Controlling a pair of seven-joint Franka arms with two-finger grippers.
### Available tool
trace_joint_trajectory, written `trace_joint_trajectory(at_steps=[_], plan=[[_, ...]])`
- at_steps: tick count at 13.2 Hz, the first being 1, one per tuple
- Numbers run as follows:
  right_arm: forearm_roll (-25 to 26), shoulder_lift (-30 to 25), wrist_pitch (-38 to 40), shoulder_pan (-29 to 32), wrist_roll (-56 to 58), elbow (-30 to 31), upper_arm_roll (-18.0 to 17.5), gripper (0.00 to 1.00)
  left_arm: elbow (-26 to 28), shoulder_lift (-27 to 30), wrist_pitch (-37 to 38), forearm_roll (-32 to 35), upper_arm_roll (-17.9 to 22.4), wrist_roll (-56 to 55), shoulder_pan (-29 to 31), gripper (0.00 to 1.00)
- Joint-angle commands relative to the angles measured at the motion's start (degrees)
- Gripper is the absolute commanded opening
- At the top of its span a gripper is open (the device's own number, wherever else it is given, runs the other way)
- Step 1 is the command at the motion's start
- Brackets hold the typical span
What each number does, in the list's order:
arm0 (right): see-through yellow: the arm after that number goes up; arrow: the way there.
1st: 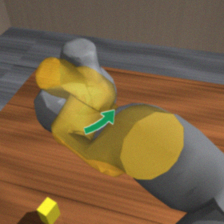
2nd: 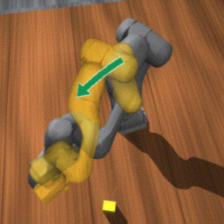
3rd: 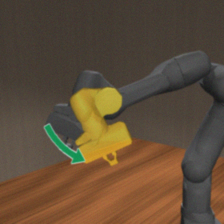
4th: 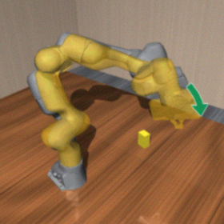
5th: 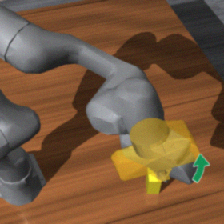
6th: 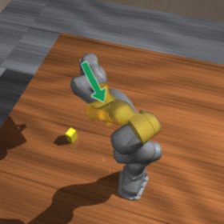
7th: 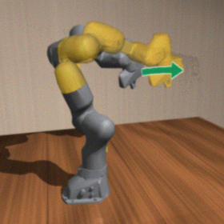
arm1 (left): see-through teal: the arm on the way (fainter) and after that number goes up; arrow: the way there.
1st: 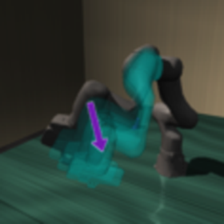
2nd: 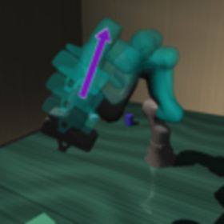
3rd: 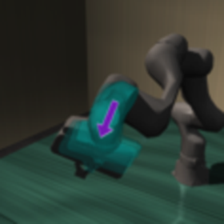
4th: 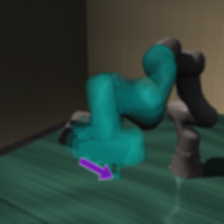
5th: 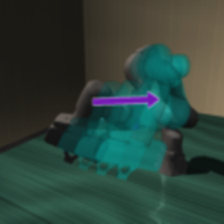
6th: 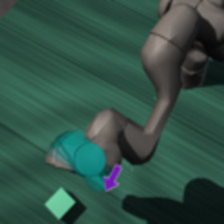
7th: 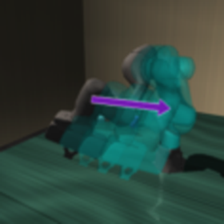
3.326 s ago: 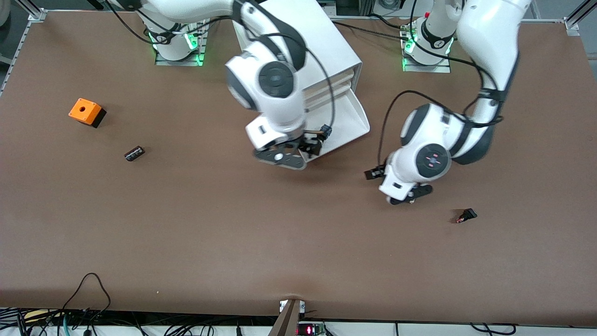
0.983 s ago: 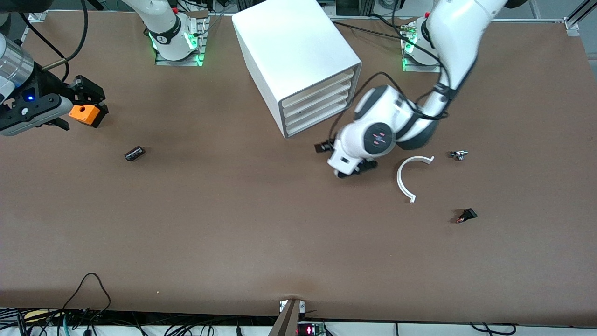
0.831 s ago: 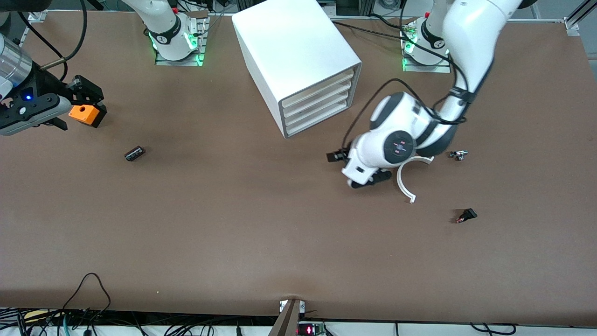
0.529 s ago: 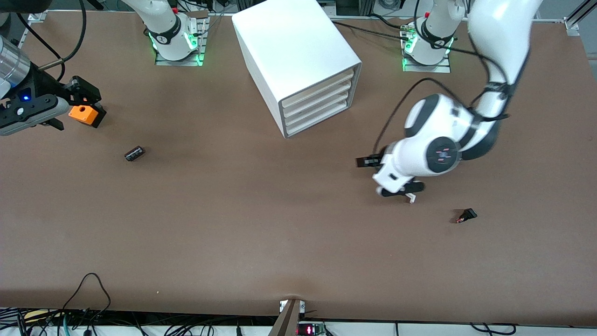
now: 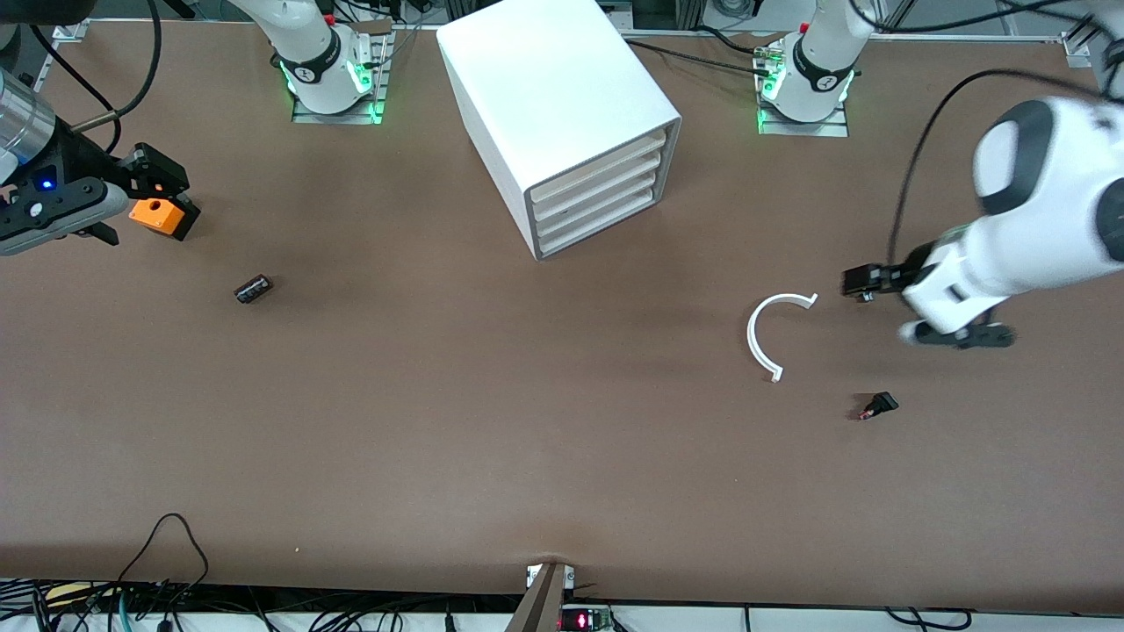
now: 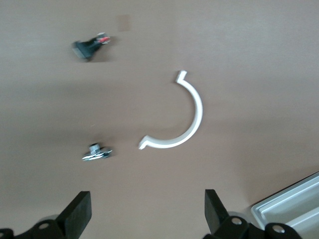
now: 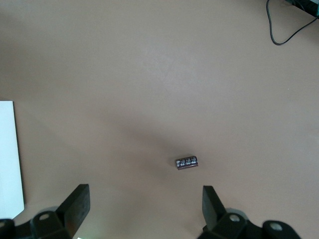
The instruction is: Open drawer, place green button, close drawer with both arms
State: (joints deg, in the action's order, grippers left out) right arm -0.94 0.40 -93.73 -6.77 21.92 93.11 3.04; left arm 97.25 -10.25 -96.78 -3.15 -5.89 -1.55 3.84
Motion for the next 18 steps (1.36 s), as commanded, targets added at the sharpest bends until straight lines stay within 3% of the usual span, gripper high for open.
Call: trace_joint_trajectory(at_steps=[1, 7, 18], plan=[[0.59, 0.39, 0.92, 0.53, 0.05, -1.18, -0.49, 1.0, 2.85, 7.42, 3.33, 3.94, 0.79, 1.81, 0.46, 1.0], [0.59, 0.39, 0.92, 0.62, 0.14, -1.18, -0.4, 1.0, 3.03, 13.76, 5.9, 4.38, 5.27, 2.08, 0.03, 1.0], [0.59, 0.39, 0.92, 0.62, 0.23, -1.18, -0.31, 1.0, 2.06, 14.47, -1.39, 6.14, 5.45, 2.78, -2.08, 1.0]])
